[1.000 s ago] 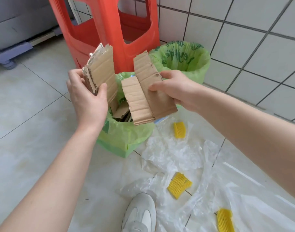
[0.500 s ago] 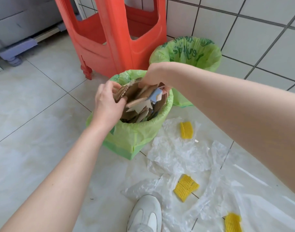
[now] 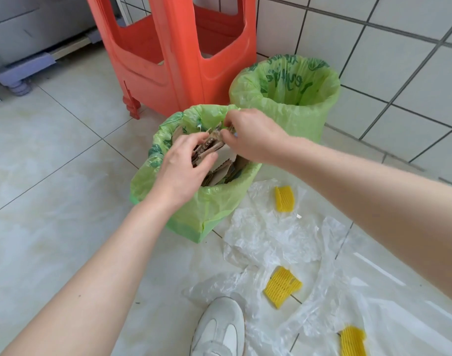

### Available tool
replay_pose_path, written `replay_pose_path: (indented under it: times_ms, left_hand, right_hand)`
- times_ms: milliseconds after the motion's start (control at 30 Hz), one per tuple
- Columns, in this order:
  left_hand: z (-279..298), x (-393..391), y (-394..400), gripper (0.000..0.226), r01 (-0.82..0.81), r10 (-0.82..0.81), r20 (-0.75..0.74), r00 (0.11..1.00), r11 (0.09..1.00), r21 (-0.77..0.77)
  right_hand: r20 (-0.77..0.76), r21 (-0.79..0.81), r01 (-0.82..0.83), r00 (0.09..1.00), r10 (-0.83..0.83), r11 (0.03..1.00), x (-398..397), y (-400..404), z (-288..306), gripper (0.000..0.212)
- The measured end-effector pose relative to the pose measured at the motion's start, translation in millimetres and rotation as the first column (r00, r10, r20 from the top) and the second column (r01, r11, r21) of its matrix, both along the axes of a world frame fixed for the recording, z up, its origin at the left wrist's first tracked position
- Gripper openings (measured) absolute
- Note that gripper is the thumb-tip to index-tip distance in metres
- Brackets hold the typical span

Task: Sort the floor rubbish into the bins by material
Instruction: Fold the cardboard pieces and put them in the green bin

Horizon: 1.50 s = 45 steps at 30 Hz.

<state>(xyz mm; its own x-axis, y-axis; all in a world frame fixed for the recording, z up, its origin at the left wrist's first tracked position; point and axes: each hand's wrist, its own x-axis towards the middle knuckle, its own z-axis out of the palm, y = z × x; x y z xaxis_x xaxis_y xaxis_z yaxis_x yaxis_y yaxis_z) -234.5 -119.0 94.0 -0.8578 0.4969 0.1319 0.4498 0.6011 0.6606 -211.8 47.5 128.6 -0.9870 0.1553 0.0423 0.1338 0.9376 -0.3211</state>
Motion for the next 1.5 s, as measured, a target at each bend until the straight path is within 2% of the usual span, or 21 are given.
replay_pose_path:
  times_ms: [33, 100, 200, 267, 367, 433, 567, 700, 800, 900, 1033, 1267, 1367, 1500]
  left_hand:
    - [-1.7, 0.6, 1.3, 0.04, -0.004, 0.003, -0.02, 1.0, 0.999, -0.038]
    - [-4.5, 0.9, 3.5, 0.039, -0.014, 0.011, -0.031, 0.999, 0.994, -0.11]
    - [-0.9, 4.1, 7.4, 0.045, 0.021, -0.018, 0.017, 1.0, 0.964, -0.266]
    - [4.5, 6.2, 9.5, 0.05, 0.033, -0.015, 0.063, 0.998, 0.955, -0.295]
    - [15.9, 12.3, 9.4, 0.054, 0.022, 0.005, 0.109, 0.994, 0.971, -0.238]
    - [21.8, 18.1, 7.6, 0.053, 0.011, 0.004, 0.081, 0.997, 0.984, -0.178]
    - [31.1, 41.3, 13.8, 0.042, -0.007, 0.007, -0.125, 0.992, 1.0, 0.006]
    - [27.8, 83.9, 28.7, 0.033, 0.083, -0.045, -0.256, 0.966, 0.987, 0.141]
    - [7.8, 120.7, 39.0, 0.031, 0.231, -0.205, -0.2, 0.958, 0.966, 0.117]
    - [-28.2, 153.0, 43.5, 0.033, 0.373, -0.37, -0.061, 0.927, 0.927, 0.039]
    - [-77.8, 188.8, 35.0, 0.03, 0.56, -0.533, 0.189, 0.825, 0.817, -0.137]
    - [-106.1, 239.6, 9.5, 0.026, 0.76, -0.635, 0.419, 0.649, 0.523, -0.386]
    - [-113.2, 261.3, -3.0, 0.029, 0.802, -0.66, 0.469, 0.587, 0.395, -0.448]
    - [-123.8, 287.2, -20.9, 0.04, 0.821, -0.702, 0.476, 0.53, 0.283, -0.496]
  right_hand:
    - [-0.017, 0.09, -0.027, 0.999, 0.029, 0.996, 2.7, -1.6, -6.7, 0.034]
    - [-0.014, 0.158, -0.019, 1.0, 0.022, 0.987, 6.7, -2.1, -15.8, 0.034]
    - [-0.008, 0.143, -0.004, 1.0, 0.006, 0.99, 11.2, 2.8, -20.0, 0.039]
    - [-0.017, 0.104, -0.009, 1.0, 0.011, 0.994, 19.2, 8.5, -17.4, 0.042]
    - [-0.044, 0.025, -0.002, 0.999, 0.003, 1.0, 41.1, 21.6, -12.0, 0.04]
    - [-0.072, -0.028, 0.011, 0.997, -0.013, 1.0, 59.3, 30.5, -10.3, 0.038]
    - [-0.098, -0.089, 0.046, 0.994, -0.055, 0.995, 97.0, 42.7, -12.2, 0.04]
    - [-0.065, -0.137, 0.077, 0.994, -0.087, 0.988, 152.1, 50.5, -24.7, 0.037]
    - [-0.013, -0.202, 0.123, 0.992, -0.128, 0.972, 207.0, 48.7, -39.6, 0.032]
    - [0.068, -0.252, 0.168, 0.985, -0.156, 0.953, 262.7, 40.0, -63.6, 0.03]
    - [0.2, -0.304, 0.23, 0.964, -0.174, 0.924, 322.3, 19.0, -97.6, 0.03]
    - [0.303, -0.346, 0.281, 0.937, -0.176, 0.895, 390.7, -29.9, -145.2, 0.029]
    - [0.339, -0.322, 0.165, 0.939, -0.05, 0.932, 419.5, -49.7, -158.4, 0.035]
    - [0.354, -0.216, -0.074, 0.923, 0.149, 0.973, 453.0, -67.7, -173.4, 0.046]
